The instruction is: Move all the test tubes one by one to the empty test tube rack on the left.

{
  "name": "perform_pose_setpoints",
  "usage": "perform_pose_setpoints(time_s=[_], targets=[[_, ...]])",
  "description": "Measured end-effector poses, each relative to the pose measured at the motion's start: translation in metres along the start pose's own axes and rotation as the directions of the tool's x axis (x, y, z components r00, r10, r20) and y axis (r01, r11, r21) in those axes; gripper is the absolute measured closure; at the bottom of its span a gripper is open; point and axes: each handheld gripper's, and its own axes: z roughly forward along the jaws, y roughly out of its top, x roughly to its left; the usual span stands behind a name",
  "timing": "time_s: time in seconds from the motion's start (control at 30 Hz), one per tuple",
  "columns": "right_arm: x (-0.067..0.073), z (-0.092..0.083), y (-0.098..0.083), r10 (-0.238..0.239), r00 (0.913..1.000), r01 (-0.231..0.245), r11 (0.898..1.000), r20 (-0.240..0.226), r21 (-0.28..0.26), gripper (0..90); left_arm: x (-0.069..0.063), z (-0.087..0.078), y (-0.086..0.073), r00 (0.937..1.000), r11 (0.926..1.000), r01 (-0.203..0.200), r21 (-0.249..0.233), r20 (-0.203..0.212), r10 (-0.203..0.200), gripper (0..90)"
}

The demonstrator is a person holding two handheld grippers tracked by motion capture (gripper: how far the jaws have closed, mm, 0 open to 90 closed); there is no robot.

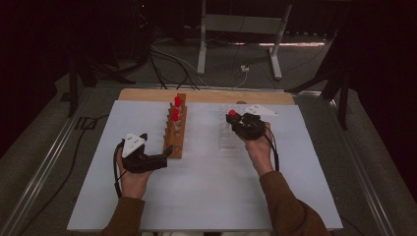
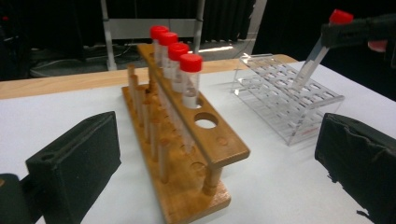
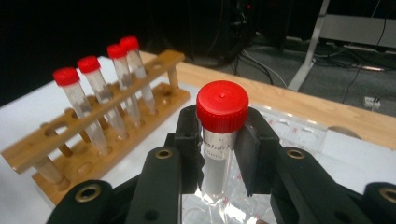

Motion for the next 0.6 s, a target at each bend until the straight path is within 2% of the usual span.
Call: perform_pose_setpoints(time_s=[0.03, 0.17, 0.27, 0.4, 0.6], targets=[[-0.001, -0.002, 0.001, 0.012, 0.9999, -0.012, 1.000, -0.006, -0.008, 71.4, -0.003, 0.002, 0.001, 1.0000, 1.0000, -0.005, -0.001, 0.002, 0.005, 1.1], [-0.001, -0.009, 0.003, 0.010, 0.9999, -0.010, 0.999, -0.006, -0.034, 71.4, -0.015, 0.009, 0.010, 0.9992, 0.9995, -0.029, -0.015, 0.028, 0.029, 1.1], [-0.002, -0.014, 0.006, 0.024, 0.9992, -0.026, 0.999, -0.031, -0.044, 71.4, -0.025, 0.016, 0.018, 0.9979, 0.9986, -0.044, -0.030, 0.047, 0.046, 1.1], [-0.002, -0.019, 0.007, 0.027, 0.9981, -0.028, 0.999, -0.056, -0.028, 71.4, -0.041, 0.030, 0.026, 0.9946, 0.9967, -0.078, -0.023, 0.068, 0.079, 1.2], [0.005, -0.023, 0.005, 0.029, 0.9954, -0.028, 1.000, -0.091, 0.007, 71.4, -0.063, 0.049, 0.032, 0.9888, 0.9950, -0.100, -0.009, 0.111, 0.100, 4.0]])
